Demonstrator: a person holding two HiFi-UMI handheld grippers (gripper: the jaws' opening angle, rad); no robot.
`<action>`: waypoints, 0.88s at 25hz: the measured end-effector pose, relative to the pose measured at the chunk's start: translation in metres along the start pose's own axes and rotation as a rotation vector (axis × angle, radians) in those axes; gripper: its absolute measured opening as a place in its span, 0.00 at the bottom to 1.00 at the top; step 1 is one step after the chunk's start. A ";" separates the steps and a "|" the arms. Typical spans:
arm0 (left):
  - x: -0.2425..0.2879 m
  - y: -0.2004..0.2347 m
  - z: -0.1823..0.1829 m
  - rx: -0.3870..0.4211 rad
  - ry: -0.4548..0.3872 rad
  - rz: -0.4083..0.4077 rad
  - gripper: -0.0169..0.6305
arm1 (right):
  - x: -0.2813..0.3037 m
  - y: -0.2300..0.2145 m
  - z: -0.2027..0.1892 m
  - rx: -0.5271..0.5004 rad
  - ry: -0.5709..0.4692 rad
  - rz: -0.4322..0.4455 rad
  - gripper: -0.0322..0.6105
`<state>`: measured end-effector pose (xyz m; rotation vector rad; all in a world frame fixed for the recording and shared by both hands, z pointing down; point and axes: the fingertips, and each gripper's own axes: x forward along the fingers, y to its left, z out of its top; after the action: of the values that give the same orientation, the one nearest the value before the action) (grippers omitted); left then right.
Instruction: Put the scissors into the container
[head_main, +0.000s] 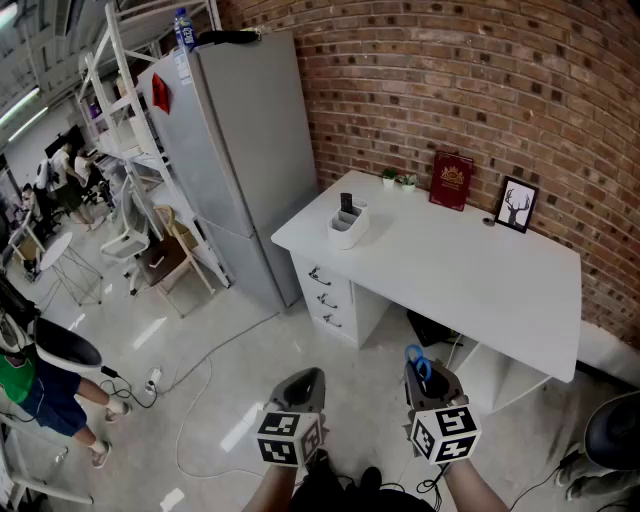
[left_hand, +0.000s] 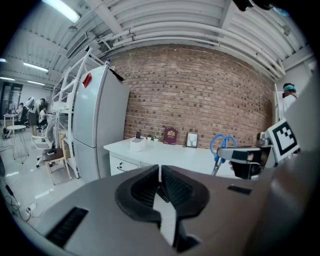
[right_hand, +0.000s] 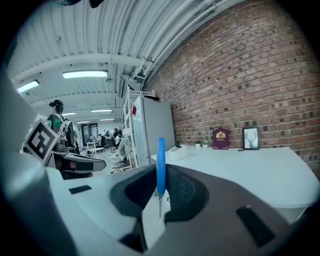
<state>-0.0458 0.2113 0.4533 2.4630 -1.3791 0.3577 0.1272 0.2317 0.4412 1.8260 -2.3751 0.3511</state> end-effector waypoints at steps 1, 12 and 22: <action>-0.001 0.000 -0.001 -0.001 -0.002 0.001 0.06 | 0.000 0.000 0.000 0.000 -0.003 0.002 0.13; -0.005 -0.009 -0.005 -0.019 -0.015 0.010 0.06 | -0.009 -0.008 -0.006 0.038 -0.021 -0.005 0.13; 0.013 0.000 -0.003 -0.020 0.001 0.013 0.06 | 0.010 -0.019 -0.009 0.072 -0.015 -0.006 0.13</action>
<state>-0.0394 0.2021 0.4602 2.4390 -1.3919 0.3467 0.1424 0.2204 0.4540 1.8727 -2.3965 0.4288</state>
